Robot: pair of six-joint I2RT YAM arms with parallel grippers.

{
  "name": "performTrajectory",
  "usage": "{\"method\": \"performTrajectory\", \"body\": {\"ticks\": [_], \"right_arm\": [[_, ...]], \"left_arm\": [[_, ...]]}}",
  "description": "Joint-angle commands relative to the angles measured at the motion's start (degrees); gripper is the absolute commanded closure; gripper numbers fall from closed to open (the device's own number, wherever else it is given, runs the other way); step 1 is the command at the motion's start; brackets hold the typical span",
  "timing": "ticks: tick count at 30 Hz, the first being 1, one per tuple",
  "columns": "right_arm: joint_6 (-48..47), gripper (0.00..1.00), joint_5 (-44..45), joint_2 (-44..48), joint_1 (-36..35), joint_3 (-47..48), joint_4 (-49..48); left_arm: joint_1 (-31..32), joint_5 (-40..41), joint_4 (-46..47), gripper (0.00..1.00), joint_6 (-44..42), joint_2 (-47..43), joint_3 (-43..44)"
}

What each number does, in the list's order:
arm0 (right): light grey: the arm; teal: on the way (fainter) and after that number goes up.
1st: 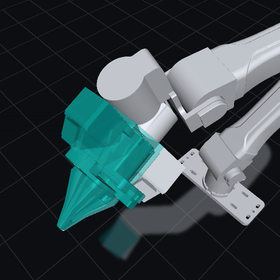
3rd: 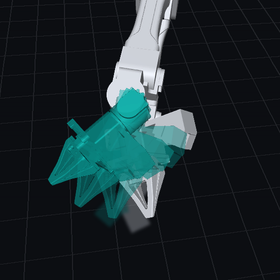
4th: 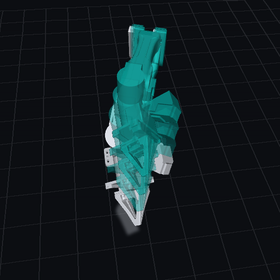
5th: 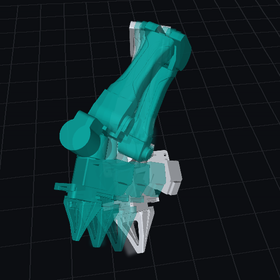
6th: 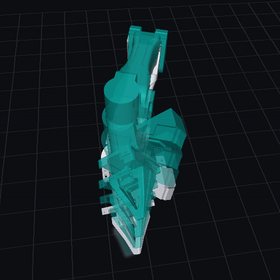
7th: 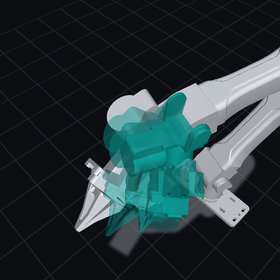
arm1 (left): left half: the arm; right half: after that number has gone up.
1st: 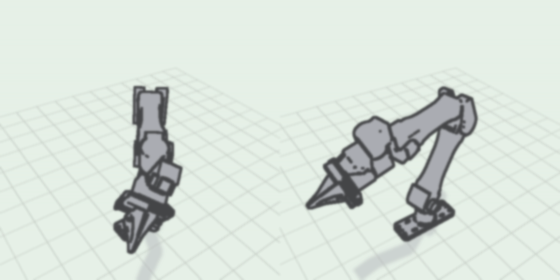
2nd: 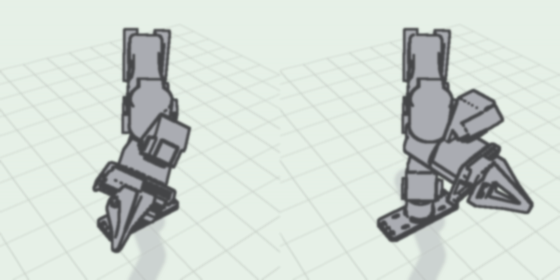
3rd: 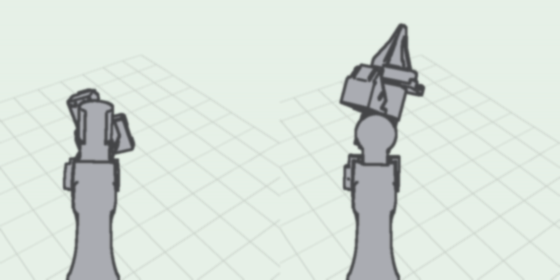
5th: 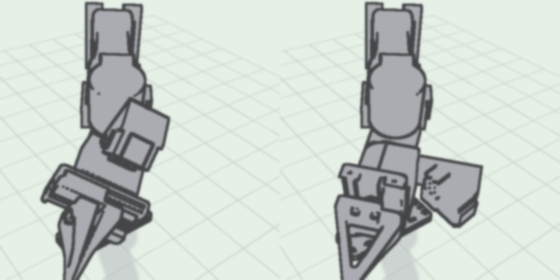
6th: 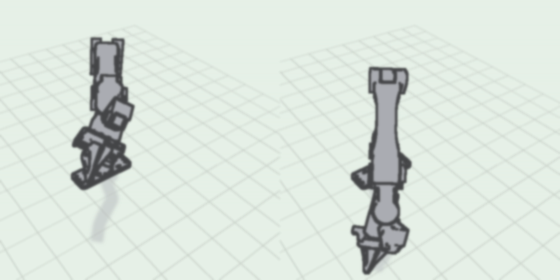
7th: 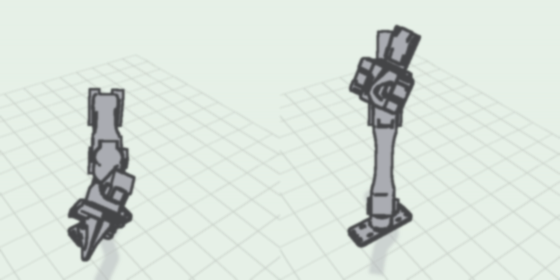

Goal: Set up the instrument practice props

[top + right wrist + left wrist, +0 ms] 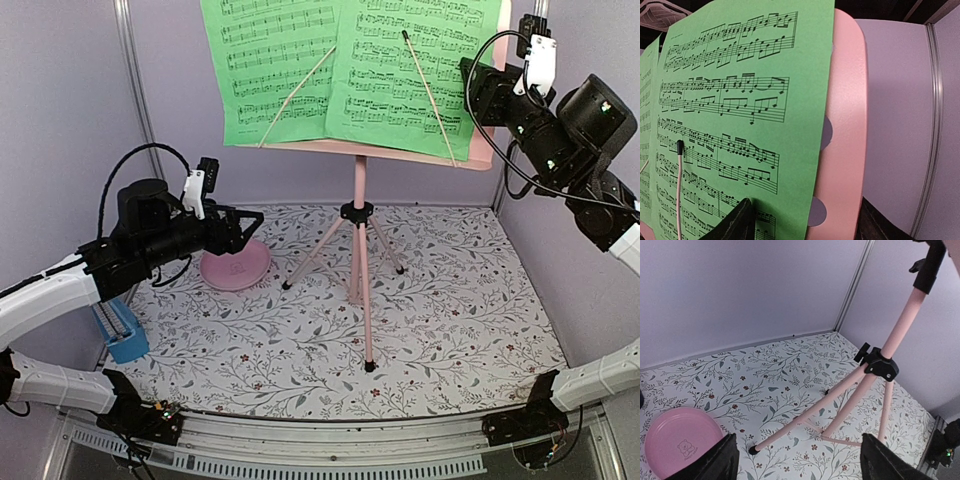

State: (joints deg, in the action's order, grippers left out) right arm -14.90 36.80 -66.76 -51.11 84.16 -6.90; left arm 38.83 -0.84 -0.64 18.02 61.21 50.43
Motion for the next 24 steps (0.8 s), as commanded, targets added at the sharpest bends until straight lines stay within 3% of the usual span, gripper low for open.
{"method": "performTrajectory", "body": {"ticks": [1, 20, 22, 24], "right_arm": [[-0.17, 0.36, -1.21, 0.22, 0.89, 1.03, 0.72], [-3.42, 0.54, -2.64, 1.99, 2.58, 0.69, 1.98], [-3.88, 0.53, -2.74, 1.92, 2.81, 0.70, 2.08], [-3.91, 0.41, -2.78, 1.83, 2.88, 0.78, 2.11]], "left_arm": [[-1.06, 0.30, 1.29, 0.16, -0.88, -0.30, 1.42], [-1.52, -0.19, 1.25, 0.16, -1.06, 0.11, 1.85], [-1.51, -0.23, 1.30, 0.16, -1.06, 0.35, 1.95], [-1.50, -0.31, 1.35, 0.16, -1.07, 0.56, 1.95]]}}
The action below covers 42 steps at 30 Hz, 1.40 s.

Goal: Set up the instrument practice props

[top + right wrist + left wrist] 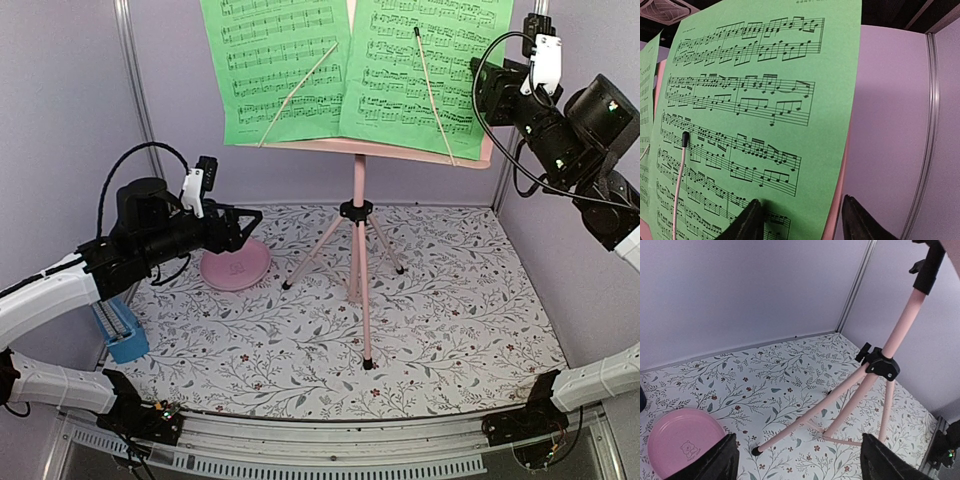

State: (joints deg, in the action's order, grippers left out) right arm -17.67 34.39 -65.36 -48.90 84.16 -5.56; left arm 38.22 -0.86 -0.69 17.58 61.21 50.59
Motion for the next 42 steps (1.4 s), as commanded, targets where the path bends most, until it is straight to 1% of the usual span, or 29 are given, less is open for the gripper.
{"method": "performTrajectory", "body": {"ticks": [1, 3, 5, 7, 9, 13, 17, 19, 23, 27, 33, 34, 36, 37, 42], "right_arm": [[-1.14, 0.33, -0.55, 0.41, 0.67, 0.93, 0.93], [-0.97, 0.19, -2.29, 0.34, 0.69, 1.63, 1.86], [-0.79, 0.10, -4.30, 0.20, 0.68, 2.94, 3.58], [-0.59, 0.04, -6.40, -0.22, 0.70, 4.82, 5.96], [-0.18, 0.00, -8.62, -0.35, 0.70, 6.32, 7.64], [1.38, 0.01, -10.85, 1.19, 0.71, 7.36, 9.05], [2.40, 0.01, -9.67, 4.43, 0.73, 7.28, 9.97], [3.06, 0.01, -11.15, 6.42, 0.69, 6.87, 11.88], [5.67, 0.01, -13.62, 9.58, 0.73, 5.28, 19.09], [10.44, 0.01, -19.34, 15.28, 0.73, -1.11, 22.41], [17.14, 0.00, -22.99, 20.65, 0.73, -8.29, 30.49], [19.82, 0.00, -23.38, 21.68, 0.73, -9.79, 31.16], [22.71, 0.00, -24.14, 24.19, 0.66, -13.78, 31.18], [24.60, 0.00, -24.78, 25.60, 0.73, -17.29, 30.46], [30.42, 0.01, -28.11, 29.76, 0.69, -31.97, 24.57]], "left_arm": [[-0.91, -0.30, 1.39, 0.16, -0.62, 0.65, 1.79], [-0.94, -0.36, 1.39, 0.16, -0.58, 0.82, 1.79], [-0.96, -0.50, 1.48, 0.16, -0.62, 1.07, 1.73], [-0.96, -0.65, 1.63, 0.16, -0.58, 1.25, 1.71], [-1.00, -0.85, 1.78, 0.16, -0.47, 1.49, 1.62], [-1.00, -1.26, 2.00, 0.16, -0.36, 2.01, 1.52], [-1.08, -1.22, 2.09, 0.16, -0.42, 1.98, 1.62], [-1.09, -1.24, 2.05, 0.16, -0.52, 2.00, 1.62], [-1.12, -0.93, 1.96, 0.16, -0.71, 1.90, 1.27], [-1.21, -1.09, 2.16, 0.16, -0.54, 2.19, 0.86], [-1.30, -1.70, 2.67, 0.16, -0.04, 3.40, 0.92], [-1.30, -1.82, 2.81, 0.16, 0.07, 3.58, 0.85], [-1.34, -1.96, 3.17, 0.16, 0.31, 3.93, 0.49], [-1.31, -2.06, 3.54, 0.16, 0.46, 4.14, 0.15], [-1.39, -3.80, 6.05, 0.16, 0.12, 5.74, -1.69]]}}
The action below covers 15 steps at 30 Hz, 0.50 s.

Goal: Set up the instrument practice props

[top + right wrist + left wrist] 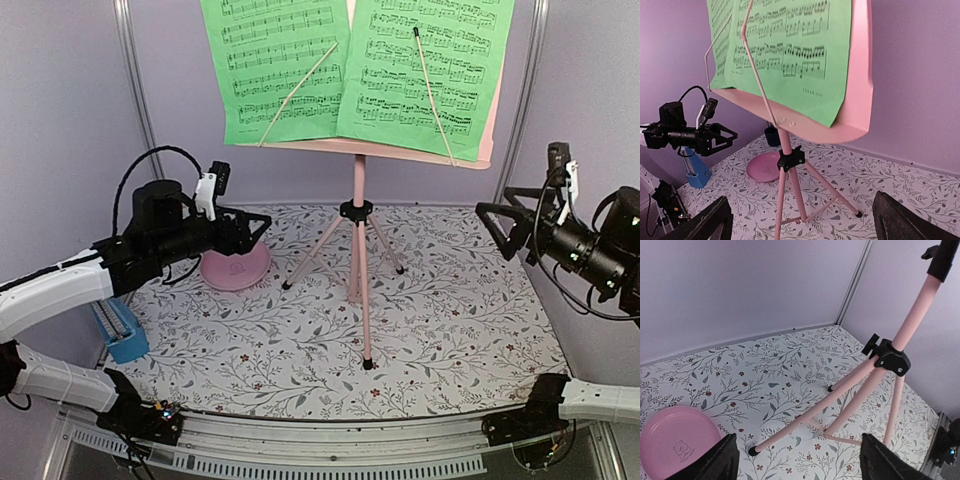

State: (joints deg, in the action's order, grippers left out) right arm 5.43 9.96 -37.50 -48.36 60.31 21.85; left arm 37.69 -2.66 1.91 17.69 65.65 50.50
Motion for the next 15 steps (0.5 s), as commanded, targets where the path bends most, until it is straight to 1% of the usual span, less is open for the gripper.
{"method": "performTrajectory", "body": {"ticks": [1, 5, 8, 11, 13, 15], "right_arm": [[8.17, 0.02, -3.90, 2.02, 0.19, -10.62, -4.19], [10.91, 0.03, -5.74, 2.76, 0.14, -20.03, -12.03], [13.04, 0.04, -6.85, 1.85, 0.14, -26.32, -18.34], [15.13, 0.05, -6.95, -1.84, 0.12, -31.41, -24.40], [15.97, 0.06, -6.83, -5.03, 0.15, -32.62, -27.04], [16.50, 0.07, -7.11, -8.37, 0.15, -33.67, -30.13]], "left_arm": [[-0.88, -2.68, 3.90, 0.17, -0.29, 1.55, -1.96], [-0.92, -4.19, 5.56, 0.20, -1.78, 2.43, -3.86], [-0.95, -5.66, 8.24, 0.23, -1.26, 3.36, -6.36], [-0.99, -8.08, 11.79, 0.29, 0.31, 5.71, -8.75], [-0.95, -9.17, 13.72, 0.33, 1.06, 7.79, -9.96], [-0.90, -9.38, 15.65, 0.35, 1.49, 9.59, -11.26]]}}
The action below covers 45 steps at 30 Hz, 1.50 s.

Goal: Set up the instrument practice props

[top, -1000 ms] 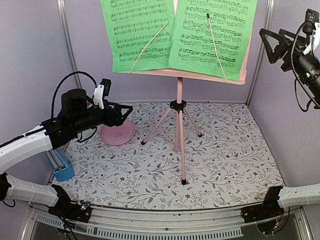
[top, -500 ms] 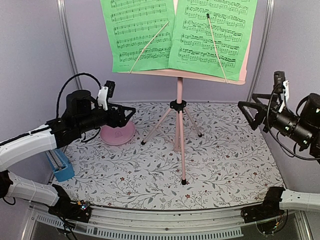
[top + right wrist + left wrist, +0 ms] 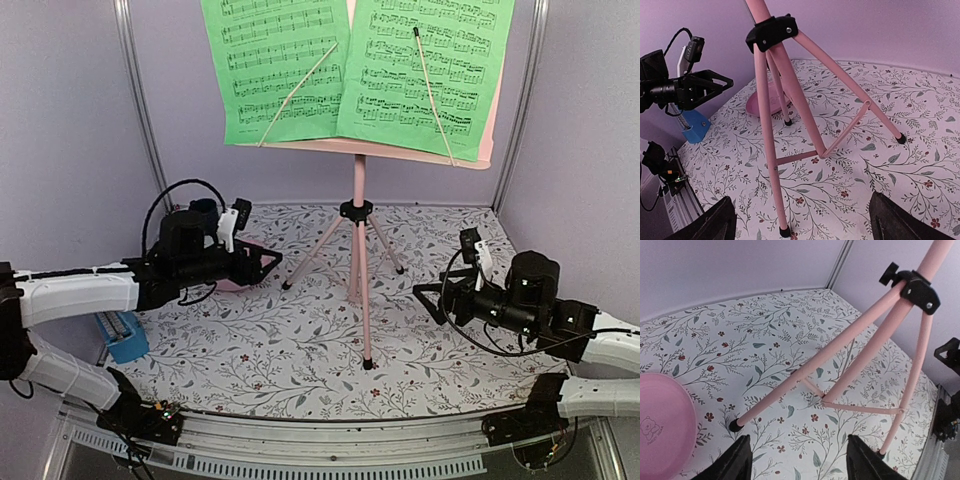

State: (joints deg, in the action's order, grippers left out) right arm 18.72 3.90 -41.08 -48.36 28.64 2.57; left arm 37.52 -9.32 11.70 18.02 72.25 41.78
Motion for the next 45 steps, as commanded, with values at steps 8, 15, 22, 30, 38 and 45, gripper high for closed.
{"method": "performTrajectory", "body": {"ticks": [8, 15, 22, 30, 38, 45], "right_arm": [[5.73, 0.10, -4.10, -18.59, -2.12, -6.34, -23.62], [5.73, 0.11, -3.89, -27.23, -3.17, -4.71, -28.19], [7.84, 0.11, -4.07, -34.48, -4.23, -3.89, -31.45], [8.69, 0.12, -3.90, -39.98, -5.96, -1.41, -33.16], [10.18, 0.22, -0.68, -44.20, -6.92, 0.45, -33.00], [11.66, 0.37, 3.83, -46.12, -6.90, 2.02, -31.27]], "left_arm": [[-0.49, -1.68, 12.03, 0.41, -0.23, 11.06, -5.37], [-0.28, -0.16, 14.40, 0.48, -0.52, 17.99, -4.22], [-0.27, 3.71, 11.36, 0.46, -7.47, 22.38, 1.65], [-0.31, 2.85, 10.75, 0.46, -20.03, 27.30, 8.01], [-0.34, 1.16, 10.14, 0.56, -23.97, 33.27, 13.77], [-0.34, 2.50, 10.66, 0.76, -23.85, 35.67, 16.18]]}}
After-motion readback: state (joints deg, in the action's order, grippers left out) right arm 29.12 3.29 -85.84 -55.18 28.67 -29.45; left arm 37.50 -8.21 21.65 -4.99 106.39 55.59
